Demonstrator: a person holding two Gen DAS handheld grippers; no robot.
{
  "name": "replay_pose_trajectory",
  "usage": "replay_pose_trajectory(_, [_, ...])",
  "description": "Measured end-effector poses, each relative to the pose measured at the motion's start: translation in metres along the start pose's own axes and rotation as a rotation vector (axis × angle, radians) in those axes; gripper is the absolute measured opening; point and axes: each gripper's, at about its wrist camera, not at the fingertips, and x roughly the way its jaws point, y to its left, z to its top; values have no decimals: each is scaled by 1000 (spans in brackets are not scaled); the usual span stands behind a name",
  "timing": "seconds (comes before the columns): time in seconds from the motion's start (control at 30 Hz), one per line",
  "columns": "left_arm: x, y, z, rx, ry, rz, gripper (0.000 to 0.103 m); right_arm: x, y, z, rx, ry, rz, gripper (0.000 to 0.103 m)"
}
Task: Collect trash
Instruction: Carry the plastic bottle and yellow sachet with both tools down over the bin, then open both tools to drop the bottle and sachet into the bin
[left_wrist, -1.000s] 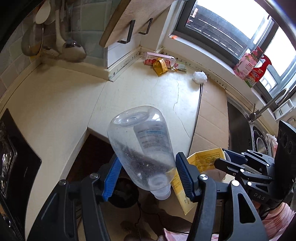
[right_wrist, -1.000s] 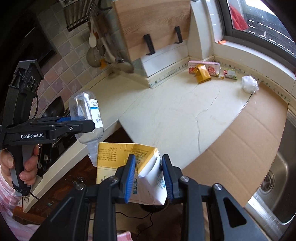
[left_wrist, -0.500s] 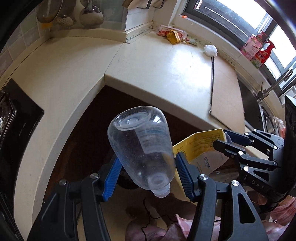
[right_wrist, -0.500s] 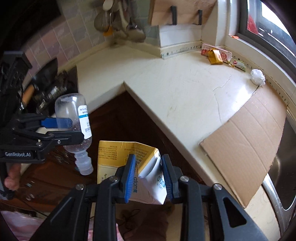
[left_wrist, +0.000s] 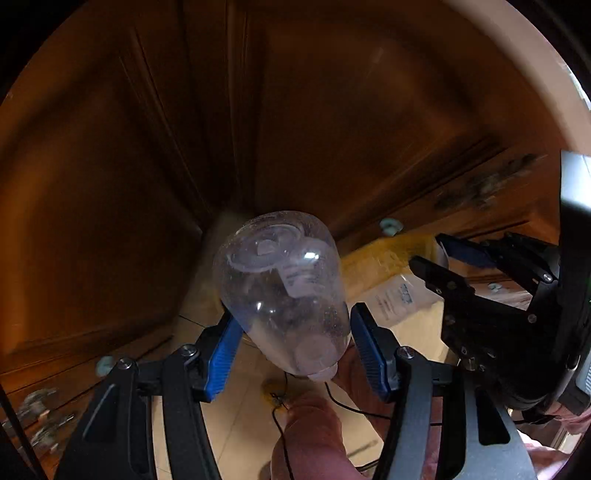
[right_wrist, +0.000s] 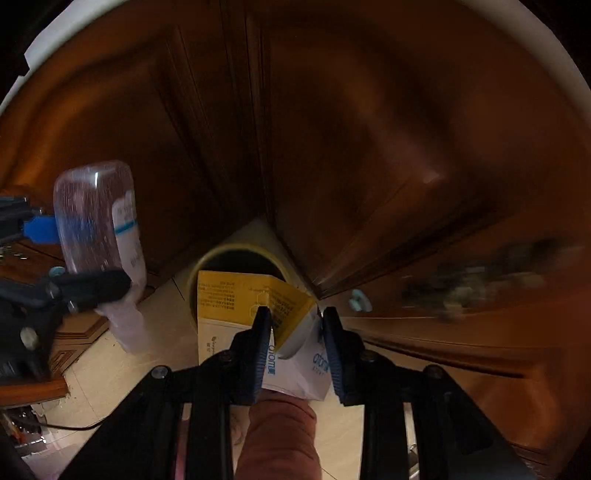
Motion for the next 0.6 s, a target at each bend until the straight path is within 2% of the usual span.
replay_pose_trajectory(0.17, [69, 18, 0, -40, 66, -15, 58, 57, 10, 2, -24, 26, -15, 30])
replay_pose_trajectory(0.27, [95, 27, -2, -60, 99, 17, 62, 85, 13, 3, -19, 57, 2, 30])
replay_pose_trajectory(0.33, [105, 34, -4, -80, 109, 33, 69, 99, 8, 4, -1, 88, 33, 33])
replay_pose_trajectory(0.43, [108, 42, -9, -109, 104, 39, 74, 109, -2, 1, 37, 121, 102, 48])
replay_pose_trajectory(0.6, [101, 46, -15, -137, 89, 55, 74, 101, -13, -6, 32, 112, 138, 49])
